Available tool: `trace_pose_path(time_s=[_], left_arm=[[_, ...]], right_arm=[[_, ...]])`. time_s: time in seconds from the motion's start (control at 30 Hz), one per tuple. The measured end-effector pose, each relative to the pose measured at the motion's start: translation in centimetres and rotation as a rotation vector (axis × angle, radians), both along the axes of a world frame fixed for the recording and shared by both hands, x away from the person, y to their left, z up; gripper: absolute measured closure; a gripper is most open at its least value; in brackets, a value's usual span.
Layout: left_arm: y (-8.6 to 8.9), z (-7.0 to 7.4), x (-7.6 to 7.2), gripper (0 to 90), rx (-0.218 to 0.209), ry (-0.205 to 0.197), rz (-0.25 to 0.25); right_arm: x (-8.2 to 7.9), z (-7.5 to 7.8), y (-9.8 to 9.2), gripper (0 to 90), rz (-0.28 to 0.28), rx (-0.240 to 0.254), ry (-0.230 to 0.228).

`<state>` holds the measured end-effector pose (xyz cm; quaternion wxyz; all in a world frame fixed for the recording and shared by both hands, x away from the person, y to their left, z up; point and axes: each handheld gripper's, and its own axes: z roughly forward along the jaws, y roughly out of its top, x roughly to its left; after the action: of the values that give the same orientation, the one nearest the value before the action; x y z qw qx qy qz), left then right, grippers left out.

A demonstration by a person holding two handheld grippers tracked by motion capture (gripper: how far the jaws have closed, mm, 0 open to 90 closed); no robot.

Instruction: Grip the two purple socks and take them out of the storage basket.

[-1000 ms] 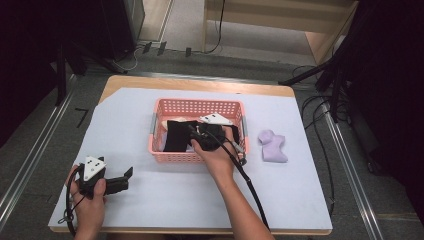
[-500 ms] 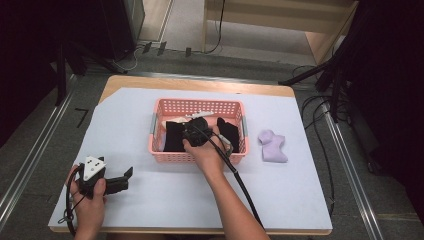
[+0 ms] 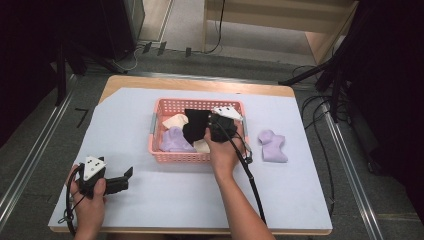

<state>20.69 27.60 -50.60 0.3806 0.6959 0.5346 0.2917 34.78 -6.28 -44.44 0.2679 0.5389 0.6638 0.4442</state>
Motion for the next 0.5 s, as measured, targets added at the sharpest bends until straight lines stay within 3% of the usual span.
trace_pose_path(time_s=[0.1, 0.13, 0.17, 0.2, 0.23, 0.27, 0.3, 0.43, 0.5], left_arm=[[0.0, 0.0, 0.0, 0.0, 0.002, 0.000, 0.001], [0.0, 0.0, 0.0, 0.0, 0.002, 0.000, 0.002], [0.0, 0.0, 0.0, 0.0, 0.001, 0.000, 0.003], [0.0, 0.0, 0.0, 0.0, 0.002, 0.001, 0.002], [0.0, 0.0, 0.0, 0.0, 0.003, 0.000, 0.004], [0.0, 0.0, 0.0, 0.0, 0.003, -0.001, 0.003], [0.0, 0.0, 0.0, 0.0, 0.003, 0.000, 0.004], [0.0, 0.0, 0.0, 0.0, 0.001, 0.000, 0.001], [0.0, 0.0, 0.0, 0.0, 0.000, 0.003, -0.001]], right_arm=[[-0.3, 0.2, -0.2, 72.0, -0.023, -0.011, -0.051], [-0.3, 0.2, -0.2, 72.0, -0.023, -0.011, -0.051], [-0.4, 0.3, 0.0, 71.1, -0.008, -0.002, -0.058], [-0.7, 0.3, 0.8, 71.8, 0.060, 0.026, -0.049], [-0.7, 0.3, 0.8, 71.8, 0.060, 0.026, -0.049], [-0.6, 0.2, 1.2, 72.9, 0.096, 0.032, -0.035], [-0.6, 0.0, 1.9, 73.8, 0.156, 0.035, 0.012], [-0.2, -1.1, 3.9, 76.0, 0.271, 0.010, 0.153], [0.0, -1.5, 4.8, 76.6, 0.287, -0.058, 0.192]])
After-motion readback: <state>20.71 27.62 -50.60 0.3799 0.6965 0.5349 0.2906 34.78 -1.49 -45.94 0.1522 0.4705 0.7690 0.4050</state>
